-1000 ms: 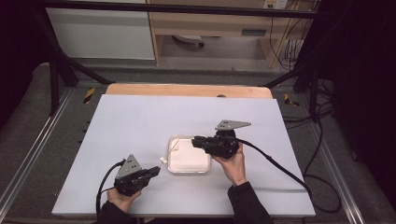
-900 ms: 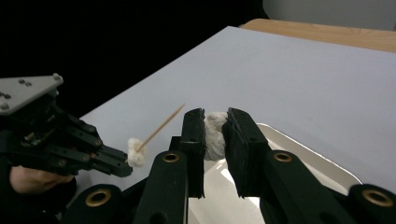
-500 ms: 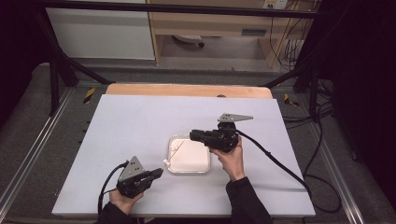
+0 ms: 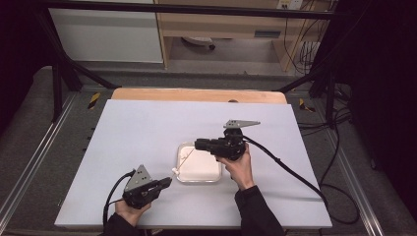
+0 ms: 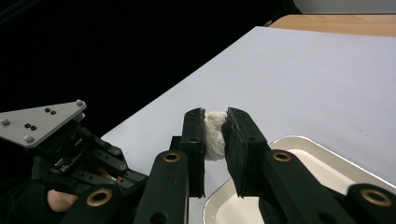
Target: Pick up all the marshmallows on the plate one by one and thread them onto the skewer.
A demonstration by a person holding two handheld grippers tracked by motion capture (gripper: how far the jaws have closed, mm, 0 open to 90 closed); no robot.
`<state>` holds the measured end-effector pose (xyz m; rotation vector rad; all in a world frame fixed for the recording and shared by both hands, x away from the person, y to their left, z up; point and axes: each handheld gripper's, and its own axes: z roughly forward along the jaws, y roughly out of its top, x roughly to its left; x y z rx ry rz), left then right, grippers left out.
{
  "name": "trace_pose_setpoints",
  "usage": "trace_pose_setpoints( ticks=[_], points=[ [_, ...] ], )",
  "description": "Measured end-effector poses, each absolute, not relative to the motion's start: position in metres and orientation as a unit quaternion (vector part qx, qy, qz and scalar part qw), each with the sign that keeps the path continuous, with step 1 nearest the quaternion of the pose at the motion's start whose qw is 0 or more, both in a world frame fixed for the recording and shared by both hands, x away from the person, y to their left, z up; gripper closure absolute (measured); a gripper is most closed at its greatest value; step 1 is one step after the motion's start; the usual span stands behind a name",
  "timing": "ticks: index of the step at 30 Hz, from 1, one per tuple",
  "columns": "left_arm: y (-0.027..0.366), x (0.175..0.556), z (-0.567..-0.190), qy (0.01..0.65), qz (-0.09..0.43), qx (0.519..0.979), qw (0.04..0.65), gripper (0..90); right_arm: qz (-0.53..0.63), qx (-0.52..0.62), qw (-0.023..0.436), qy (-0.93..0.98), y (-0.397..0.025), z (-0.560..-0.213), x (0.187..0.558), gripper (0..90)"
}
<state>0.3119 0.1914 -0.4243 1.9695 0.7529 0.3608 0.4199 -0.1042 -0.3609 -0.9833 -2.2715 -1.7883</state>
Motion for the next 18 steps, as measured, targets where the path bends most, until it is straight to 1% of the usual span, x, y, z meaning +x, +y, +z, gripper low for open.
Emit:
trace_pose_setpoints(
  ticks=[11,18],
  points=[
    [0.1909,0.3118,-0.4256,0.302,0.15,0.812,0.476,88.9,-0.583,-0.317,0.07,-0.744,-0.1004,-0.3663,0.4205,78.2],
    [0.1909,0.3112,-0.4263,0.301,0.154,0.812,0.475,89.0,-0.586,-0.31,0.079,-0.744,-0.0991,-0.3676,0.4187,79.8]
  ],
)
